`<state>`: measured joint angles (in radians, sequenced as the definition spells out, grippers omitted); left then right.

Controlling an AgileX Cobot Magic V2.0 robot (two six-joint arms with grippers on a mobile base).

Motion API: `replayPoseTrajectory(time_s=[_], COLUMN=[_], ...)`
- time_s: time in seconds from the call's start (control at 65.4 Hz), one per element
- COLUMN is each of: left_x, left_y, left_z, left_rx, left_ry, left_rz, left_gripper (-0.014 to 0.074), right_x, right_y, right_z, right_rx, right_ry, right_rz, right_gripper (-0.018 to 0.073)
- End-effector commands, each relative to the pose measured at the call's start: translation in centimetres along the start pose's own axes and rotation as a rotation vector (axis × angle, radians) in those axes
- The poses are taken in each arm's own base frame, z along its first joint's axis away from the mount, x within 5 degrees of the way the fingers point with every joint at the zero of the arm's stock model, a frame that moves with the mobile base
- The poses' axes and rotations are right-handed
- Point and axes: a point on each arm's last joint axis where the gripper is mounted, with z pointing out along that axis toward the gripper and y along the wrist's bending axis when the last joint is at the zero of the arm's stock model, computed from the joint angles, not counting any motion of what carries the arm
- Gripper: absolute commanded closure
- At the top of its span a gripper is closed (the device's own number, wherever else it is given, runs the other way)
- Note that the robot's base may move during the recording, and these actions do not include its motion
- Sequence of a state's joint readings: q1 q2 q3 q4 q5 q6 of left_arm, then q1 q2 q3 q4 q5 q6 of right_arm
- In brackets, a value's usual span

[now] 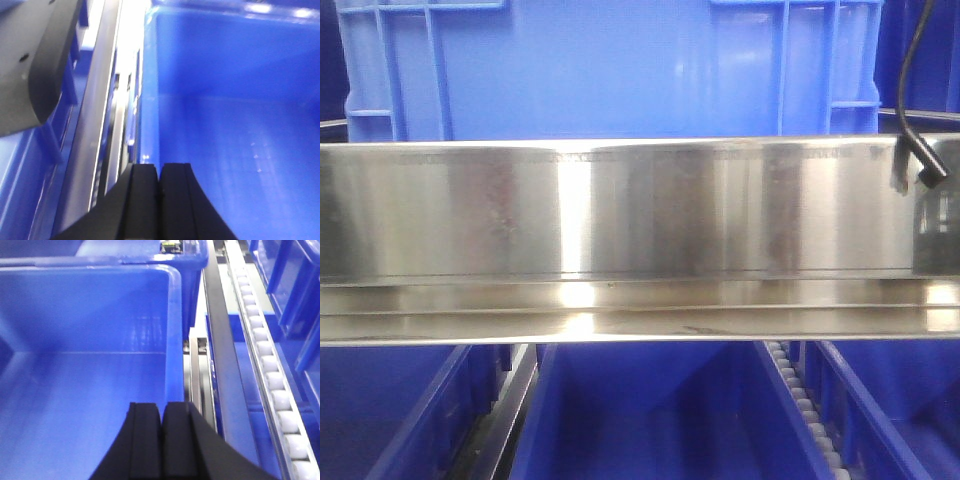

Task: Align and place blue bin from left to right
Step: 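Close both grippers on the side walls of the blue bin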

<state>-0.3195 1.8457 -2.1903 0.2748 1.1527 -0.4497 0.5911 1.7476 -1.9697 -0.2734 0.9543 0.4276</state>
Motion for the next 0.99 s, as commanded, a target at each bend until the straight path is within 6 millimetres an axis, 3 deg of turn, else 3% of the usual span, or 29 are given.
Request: replayPoseTrajectory(time_s=[0.0, 0.199, 0.352, 0.459, 0.581, 0.78, 0.856, 0.979], left_x=[-0.2, -0.1, -0.1, -0.1, -0.1, -0.1, 0.0, 0.1], left_y=[-0.3, -0.3, -0.2, -0.2, -0.2, -0.2, -0.1, -0.1], left_z=[-0.1, 0.2, 0.2, 0.2, 0.2, 0.2, 0.2, 0.2], left_rx=[-0.003, -0.015, -0.020, -0.023, -0.027, -0.027, -0.030, -0.034], left_ry=[0.004, 0.024, 0.021, 0.023, 0.022, 0.022, 0.030, 0.037], left_rz=[-0.008, -0.005, -0.002, -0.002, 0.000, 0.000, 0.000, 0.000], left_gripper=[0.0707, 0.0707, 0.0707, 0.0699, 0.0585, 0.0256, 0.0211, 0.0219], right_x=[-0.4, -0.1, 0.2, 0.3, 0.5, 1.0, 1.1, 0.9], right_y=[-0.1, -0.1, 0.0, 0.0, 0.1, 0.3, 0.3, -0.1], right_z=[-0.4, 0.1, 0.8, 1.3, 1.8, 3.2, 3.3, 3.5], right_rx=[0.005, 0.013, 0.020, 0.022, 0.024, 0.027, 0.027, 0.029], right_ry=[-0.020, 0.001, 0.021, 0.029, 0.038, 0.068, 0.071, 0.061], right_rz=[-0.004, -0.006, -0.009, -0.011, -0.014, -0.014, -0.015, -0.006], right_gripper=[0.0692, 0.0678, 0.0386, 0.0287, 0.0282, 0.0282, 0.0282, 0.0282])
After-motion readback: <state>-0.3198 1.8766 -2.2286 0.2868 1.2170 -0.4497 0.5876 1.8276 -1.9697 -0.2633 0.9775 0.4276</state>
